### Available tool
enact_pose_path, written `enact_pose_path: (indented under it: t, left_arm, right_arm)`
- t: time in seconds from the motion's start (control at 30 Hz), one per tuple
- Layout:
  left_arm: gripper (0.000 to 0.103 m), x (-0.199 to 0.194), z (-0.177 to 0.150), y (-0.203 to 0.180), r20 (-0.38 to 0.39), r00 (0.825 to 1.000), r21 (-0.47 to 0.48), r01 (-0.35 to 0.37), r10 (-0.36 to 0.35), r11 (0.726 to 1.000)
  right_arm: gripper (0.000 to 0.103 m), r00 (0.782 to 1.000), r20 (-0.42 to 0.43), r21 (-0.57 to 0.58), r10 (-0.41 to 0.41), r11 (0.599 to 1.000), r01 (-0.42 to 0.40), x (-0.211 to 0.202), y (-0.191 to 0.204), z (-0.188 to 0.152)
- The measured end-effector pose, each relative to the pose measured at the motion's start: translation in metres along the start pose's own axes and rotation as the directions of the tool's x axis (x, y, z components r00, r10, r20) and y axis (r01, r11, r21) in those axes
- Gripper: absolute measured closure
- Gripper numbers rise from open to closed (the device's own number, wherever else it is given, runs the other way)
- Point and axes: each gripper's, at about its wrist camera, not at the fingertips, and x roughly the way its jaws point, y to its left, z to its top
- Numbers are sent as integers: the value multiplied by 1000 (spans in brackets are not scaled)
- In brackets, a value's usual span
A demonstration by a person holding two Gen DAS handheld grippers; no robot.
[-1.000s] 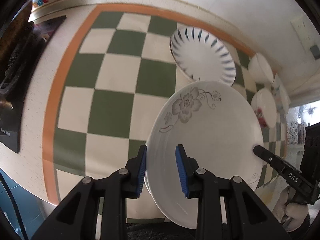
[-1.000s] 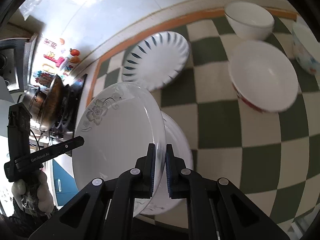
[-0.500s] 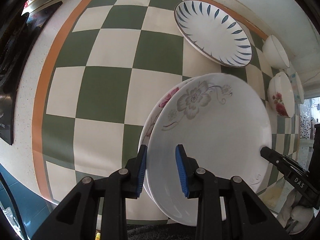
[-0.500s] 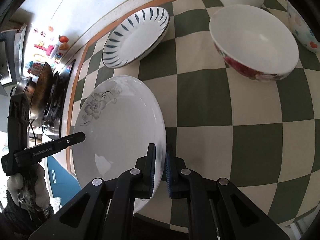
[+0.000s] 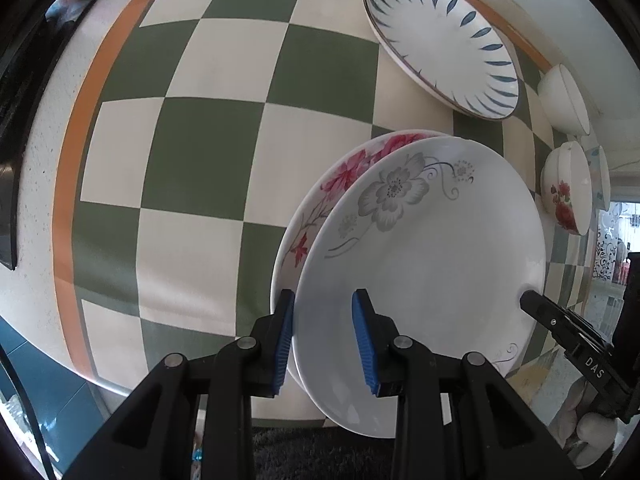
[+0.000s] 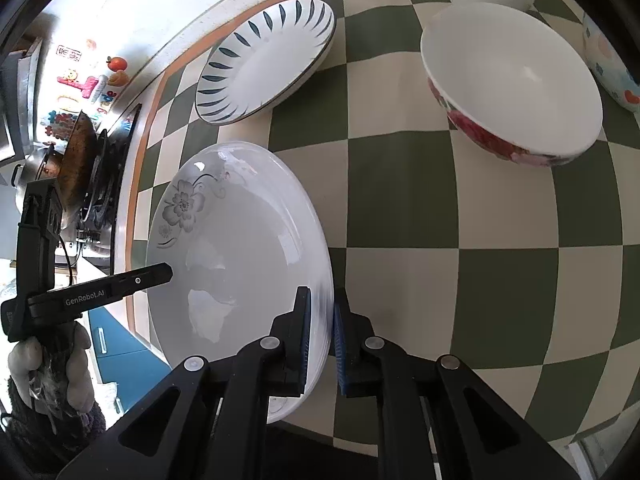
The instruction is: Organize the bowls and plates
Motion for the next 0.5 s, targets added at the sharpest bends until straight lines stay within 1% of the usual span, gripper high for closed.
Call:
enact_pose_path:
  t: [0.23,0.33,0.4,0.43,0.5]
  left_arm:
    - [76,-1,3,-12,-49,997,52,-64,67,997]
    - [76,-5,6,-20,-45,993,79,-109,113,991]
    - [76,-8,7,-23,-37,989,100,-140,144,985]
    - [76,-10,8,-23,-35,988,103,-144,148,984]
    - [76,-17,10,-24,-32,990,101,-132,135,986]
  right_arm:
    - [89,1000,-26,25,18,1000,-17,2,-2,0]
    - [89,999,-37,30,20,999,-19,2,-2,0]
    - [89,998,-58,30,8,1000,-6,3,0,1]
    - [89,998,-61,31,3,1000,-1,3,0,1]
    - [89,998,-69,34,-12,999,15,0,1,4]
